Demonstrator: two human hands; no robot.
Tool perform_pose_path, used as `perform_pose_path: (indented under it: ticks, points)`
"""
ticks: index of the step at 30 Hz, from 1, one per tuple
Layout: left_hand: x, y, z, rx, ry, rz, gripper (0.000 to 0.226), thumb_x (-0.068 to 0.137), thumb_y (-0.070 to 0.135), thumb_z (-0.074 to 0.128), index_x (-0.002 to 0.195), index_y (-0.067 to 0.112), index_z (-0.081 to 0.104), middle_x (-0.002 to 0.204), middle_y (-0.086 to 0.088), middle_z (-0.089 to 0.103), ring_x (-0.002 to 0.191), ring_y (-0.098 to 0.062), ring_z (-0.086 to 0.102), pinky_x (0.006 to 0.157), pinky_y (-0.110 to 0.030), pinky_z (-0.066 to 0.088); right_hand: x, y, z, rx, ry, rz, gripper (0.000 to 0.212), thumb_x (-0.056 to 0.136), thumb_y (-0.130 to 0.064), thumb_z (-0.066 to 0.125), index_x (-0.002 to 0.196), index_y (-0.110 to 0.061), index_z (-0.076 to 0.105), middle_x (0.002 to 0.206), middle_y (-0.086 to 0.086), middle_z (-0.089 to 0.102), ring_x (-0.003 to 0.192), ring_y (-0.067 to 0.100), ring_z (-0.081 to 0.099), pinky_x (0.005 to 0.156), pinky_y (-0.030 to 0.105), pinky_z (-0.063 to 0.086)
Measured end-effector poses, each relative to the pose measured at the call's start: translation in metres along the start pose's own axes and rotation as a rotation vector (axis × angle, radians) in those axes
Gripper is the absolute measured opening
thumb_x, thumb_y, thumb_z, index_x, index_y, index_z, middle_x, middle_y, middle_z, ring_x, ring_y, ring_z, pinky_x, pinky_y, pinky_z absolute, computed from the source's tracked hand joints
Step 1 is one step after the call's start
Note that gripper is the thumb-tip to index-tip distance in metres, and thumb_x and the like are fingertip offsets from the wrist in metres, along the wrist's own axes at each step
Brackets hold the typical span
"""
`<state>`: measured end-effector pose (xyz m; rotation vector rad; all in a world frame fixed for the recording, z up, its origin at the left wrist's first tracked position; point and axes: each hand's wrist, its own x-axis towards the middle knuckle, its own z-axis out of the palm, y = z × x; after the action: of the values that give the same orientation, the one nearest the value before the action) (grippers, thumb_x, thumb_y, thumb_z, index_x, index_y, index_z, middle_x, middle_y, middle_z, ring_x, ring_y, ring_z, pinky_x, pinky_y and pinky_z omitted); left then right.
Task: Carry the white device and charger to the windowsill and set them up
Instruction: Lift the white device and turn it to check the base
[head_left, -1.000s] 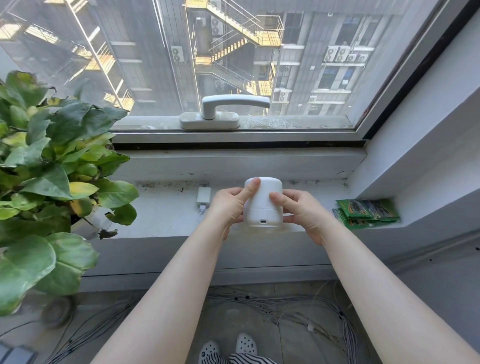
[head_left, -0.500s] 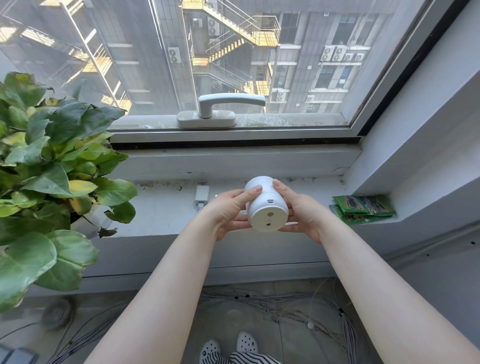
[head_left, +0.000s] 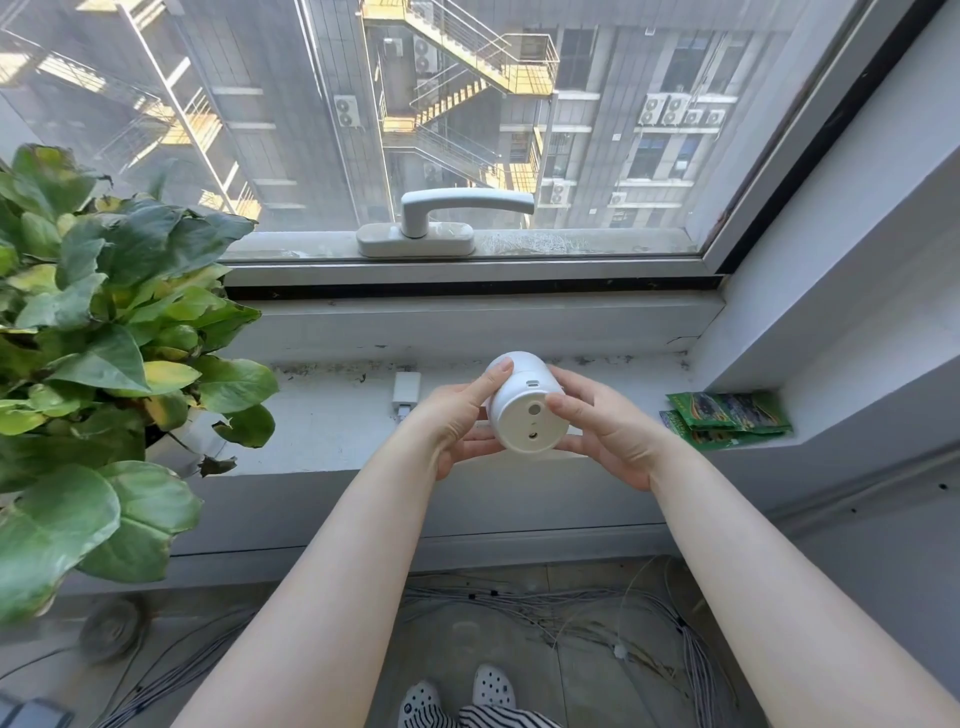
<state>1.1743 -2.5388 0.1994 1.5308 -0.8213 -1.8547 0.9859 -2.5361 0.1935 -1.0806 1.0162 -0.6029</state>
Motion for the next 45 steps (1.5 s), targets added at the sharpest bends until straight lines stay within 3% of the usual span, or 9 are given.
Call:
perform_pose_path:
  ticks: [5,10,16,19,22,28,31,38,45]
  points:
    - [-0.002,0.001,-0.002,0.021,-0.040,0.029,0.063,0.075,0.064,0.061,0.115,0.015,0.065,0.111,-0.004,0.071,0.090,-0.022,0.074,0.081,-0.031,0.058,0.003,0.004,-0.001,0.094,0.045,-0.022,0.066,0.072,-0.044,0.076,0.129,-0.015,0.058,0.130,0.012,0.063,0.120,0.024,0.060,0.096,0.038,0.052]
    - [0.003,-0.009,-0.009,0.038,-0.151,0.108,0.084,0.074,0.041,0.075,0.144,0.014,0.038,0.131,-0.003,0.062,0.112,-0.017,0.065,0.083,-0.025,0.056,0.008,0.010,0.002,0.216,0.123,0.018,0.079,0.060,-0.055,0.079,0.122,-0.010,0.062,0.120,0.011,0.069,0.110,0.024,0.066,0.095,0.035,0.054]
    - [0.003,-0.012,-0.008,-0.044,-0.059,0.164,0.072,0.071,0.032,0.080,0.132,0.009,0.050,0.124,-0.006,0.065,0.118,-0.017,0.061,0.107,-0.037,0.044,0.009,0.011,0.002,0.142,0.129,0.057,0.066,0.064,-0.063,0.074,0.115,-0.023,0.066,0.118,0.002,0.071,0.112,0.016,0.065,0.091,0.037,0.054]
    - [0.004,-0.009,-0.010,0.003,-0.079,0.142,0.078,0.058,0.045,0.081,0.126,0.014,0.057,0.122,-0.005,0.068,0.114,-0.019,0.064,0.106,-0.041,0.044,0.008,0.002,-0.004,0.023,0.156,0.055,0.073,0.072,-0.060,0.064,0.133,-0.021,0.053,0.133,0.000,0.061,0.125,0.019,0.054,0.103,0.043,0.047]
    - [0.003,-0.006,-0.009,0.091,-0.117,0.124,0.055,0.072,0.044,0.074,0.120,0.019,0.064,0.111,0.000,0.072,0.109,-0.018,0.065,0.102,-0.043,0.047,0.007,-0.013,-0.006,-0.086,0.134,0.054,0.080,0.075,-0.055,0.067,0.140,-0.015,0.043,0.136,-0.003,0.054,0.124,0.013,0.052,0.100,0.035,0.046]
    - [0.001,0.001,-0.003,0.211,-0.148,0.114,0.046,0.078,0.051,0.067,0.115,0.023,0.069,0.109,0.000,0.075,0.106,-0.013,0.068,0.096,-0.037,0.052,0.007,-0.026,-0.004,-0.227,0.029,0.104,0.025,0.089,-0.037,0.059,0.111,-0.026,0.065,0.111,-0.008,0.071,0.102,0.002,0.066,0.083,0.023,0.052]
    - [0.000,0.004,-0.001,0.199,-0.108,0.110,0.046,0.080,0.054,0.063,0.112,0.020,0.070,0.105,-0.002,0.076,0.101,-0.015,0.070,0.090,-0.032,0.053,0.007,-0.023,-0.006,-0.202,0.013,0.125,0.043,0.084,-0.044,0.064,0.123,-0.026,0.063,0.117,-0.002,0.071,0.108,0.012,0.067,0.088,0.030,0.054]
    - [0.009,-0.001,-0.009,-0.058,-0.080,0.090,0.056,0.085,0.041,0.064,0.130,0.011,0.055,0.122,-0.008,0.068,0.114,-0.021,0.064,0.106,-0.039,0.043,0.013,-0.013,-0.001,0.151,0.250,0.211,0.043,0.083,-0.047,0.065,0.118,-0.022,0.065,0.117,0.018,0.066,0.104,0.032,0.067,0.091,0.045,0.056]
    - [0.011,-0.004,-0.005,-0.115,0.001,0.138,0.045,0.086,0.022,0.066,0.127,0.003,0.059,0.119,-0.010,0.068,0.112,-0.018,0.064,0.100,-0.027,0.048,0.019,-0.013,0.008,0.238,0.328,0.217,0.038,0.085,-0.046,0.063,0.114,-0.021,0.065,0.109,0.021,0.064,0.102,0.036,0.067,0.094,0.047,0.053]
